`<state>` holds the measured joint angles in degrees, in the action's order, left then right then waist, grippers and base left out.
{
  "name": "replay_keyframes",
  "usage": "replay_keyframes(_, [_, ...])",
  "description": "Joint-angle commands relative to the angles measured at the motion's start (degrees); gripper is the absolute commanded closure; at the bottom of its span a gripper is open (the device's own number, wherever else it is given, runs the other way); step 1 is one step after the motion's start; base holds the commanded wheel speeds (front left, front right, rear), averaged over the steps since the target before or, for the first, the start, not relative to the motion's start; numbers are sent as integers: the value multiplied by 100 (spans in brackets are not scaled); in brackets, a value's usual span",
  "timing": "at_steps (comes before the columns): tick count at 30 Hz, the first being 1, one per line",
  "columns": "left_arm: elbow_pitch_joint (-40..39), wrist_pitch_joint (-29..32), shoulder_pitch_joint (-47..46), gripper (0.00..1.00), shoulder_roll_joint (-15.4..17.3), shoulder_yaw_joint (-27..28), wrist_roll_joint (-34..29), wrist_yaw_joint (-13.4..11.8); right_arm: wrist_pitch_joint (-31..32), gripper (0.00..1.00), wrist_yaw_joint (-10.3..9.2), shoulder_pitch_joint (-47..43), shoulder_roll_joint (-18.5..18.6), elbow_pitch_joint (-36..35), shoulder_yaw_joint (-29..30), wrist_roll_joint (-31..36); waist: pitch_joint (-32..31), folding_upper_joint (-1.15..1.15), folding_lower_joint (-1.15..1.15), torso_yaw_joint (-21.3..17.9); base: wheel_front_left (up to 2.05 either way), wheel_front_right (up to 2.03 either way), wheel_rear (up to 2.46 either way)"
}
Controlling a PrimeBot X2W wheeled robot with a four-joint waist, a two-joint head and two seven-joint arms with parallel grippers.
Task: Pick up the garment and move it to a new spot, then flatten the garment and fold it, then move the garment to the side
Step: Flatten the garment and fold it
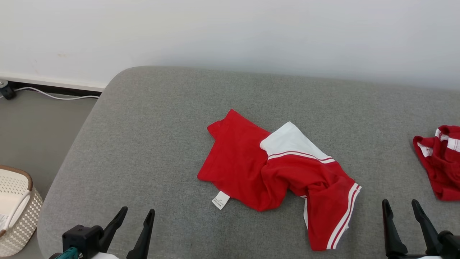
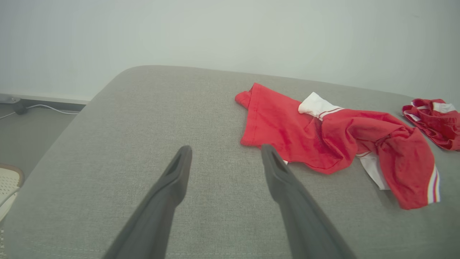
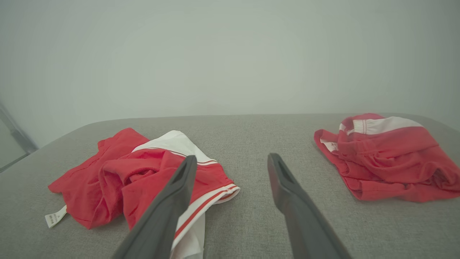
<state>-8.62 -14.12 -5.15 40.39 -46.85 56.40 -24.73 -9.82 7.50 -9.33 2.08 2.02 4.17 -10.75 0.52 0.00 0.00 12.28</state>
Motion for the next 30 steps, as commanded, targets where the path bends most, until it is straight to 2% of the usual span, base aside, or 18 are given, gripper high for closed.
replay_keyframes(1, [-103,-21,-240,0,155,205,-33,11,29,0,-1,75,79,-189,-152,-16,-13,0,0,7,0,0,0])
replay_keyframes(6, [-68,53,-318,0,159,115,-103,66,66,0,-1,134,79,-177,-168,-15,-25,0,0,9,0,0,0])
replay_keyframes(10, [75,186,-573,0,80,-19,-176,301,139,0,-1,383,79,-155,-248,105,95,0,0,-14,0,0,0])
replay_keyframes(16, [716,361,-1256,0,-208,-202,-281,926,343,0,-1,1131,137,12,-554,301,473,0,0,-102,0,0,0])
replay_keyframes(23, [1907,466,-2156,0,-619,-437,-433,1859,538,0,-1,2209,528,389,-1079,196,1103,0,0,-267,0,0,0])
replay_keyframes(30, [2987,435,-2820,0,-961,-692,-699,2523,678,0,-1,3258,857,982,-1692,-56,1644,0,0,-388,0,0,0])
